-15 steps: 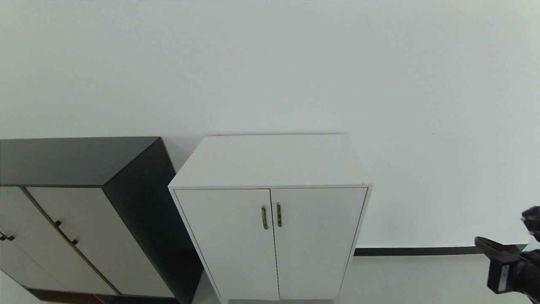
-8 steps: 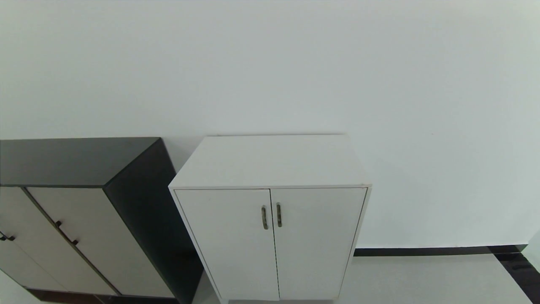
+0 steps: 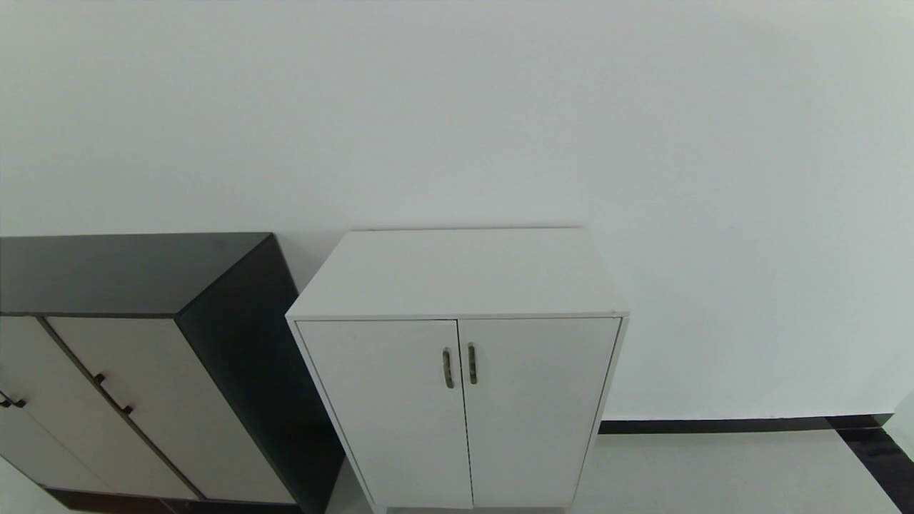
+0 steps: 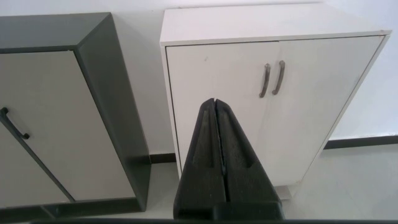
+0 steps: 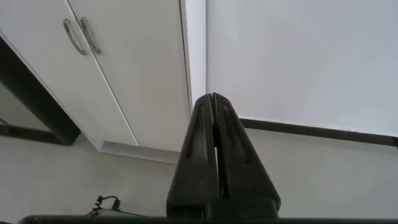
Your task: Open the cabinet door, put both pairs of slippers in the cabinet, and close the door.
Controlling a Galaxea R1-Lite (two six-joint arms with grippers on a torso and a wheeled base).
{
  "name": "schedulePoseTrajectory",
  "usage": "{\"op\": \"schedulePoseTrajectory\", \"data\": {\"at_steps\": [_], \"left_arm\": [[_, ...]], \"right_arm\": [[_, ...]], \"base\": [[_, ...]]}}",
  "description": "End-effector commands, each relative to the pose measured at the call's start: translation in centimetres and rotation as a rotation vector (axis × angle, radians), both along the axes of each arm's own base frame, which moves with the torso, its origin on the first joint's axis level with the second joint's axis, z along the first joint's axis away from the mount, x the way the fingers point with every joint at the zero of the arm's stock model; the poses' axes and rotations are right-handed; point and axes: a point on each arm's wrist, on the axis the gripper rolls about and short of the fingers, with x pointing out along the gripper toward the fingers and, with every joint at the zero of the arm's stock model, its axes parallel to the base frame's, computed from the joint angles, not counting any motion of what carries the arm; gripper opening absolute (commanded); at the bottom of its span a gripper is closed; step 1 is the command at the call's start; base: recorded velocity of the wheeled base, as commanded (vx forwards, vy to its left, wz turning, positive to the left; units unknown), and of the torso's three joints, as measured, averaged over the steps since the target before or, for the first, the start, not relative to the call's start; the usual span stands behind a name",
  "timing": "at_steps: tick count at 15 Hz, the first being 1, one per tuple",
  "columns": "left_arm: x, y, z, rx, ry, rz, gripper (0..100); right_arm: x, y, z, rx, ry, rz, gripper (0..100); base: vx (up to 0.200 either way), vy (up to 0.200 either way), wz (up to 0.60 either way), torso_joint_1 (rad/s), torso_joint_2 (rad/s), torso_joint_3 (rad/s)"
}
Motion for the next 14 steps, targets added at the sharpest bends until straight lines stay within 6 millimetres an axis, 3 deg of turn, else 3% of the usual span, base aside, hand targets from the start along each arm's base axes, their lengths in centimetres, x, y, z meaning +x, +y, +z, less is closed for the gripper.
{"op": "schedulePoseTrajectory", "data": {"at_steps": [1,11,14], "left_arm": [[0.0,0.0,0.0,0.0,0.0,0.0,0],[0.0,0.0,0.0,0.0,0.0,0.0,0],[0.0,0.0,0.0,0.0,0.0,0.0,0]], "right_arm": [[0.07,0.08,-0.02,-0.002,0.012,-0.066,0],[-0.57,0.08,-0.13,0.009,-0.069,-0.118,0],[-0.85,0.24,-0.14,0.009,-0.104,-0.222,0]], "base": [[0.0,0.0,0.0,0.0,0.0,0.0],[0.0,0.0,0.0,0.0,0.0,0.0],[0.0,0.0,0.0,0.0,0.0,0.0]]}}
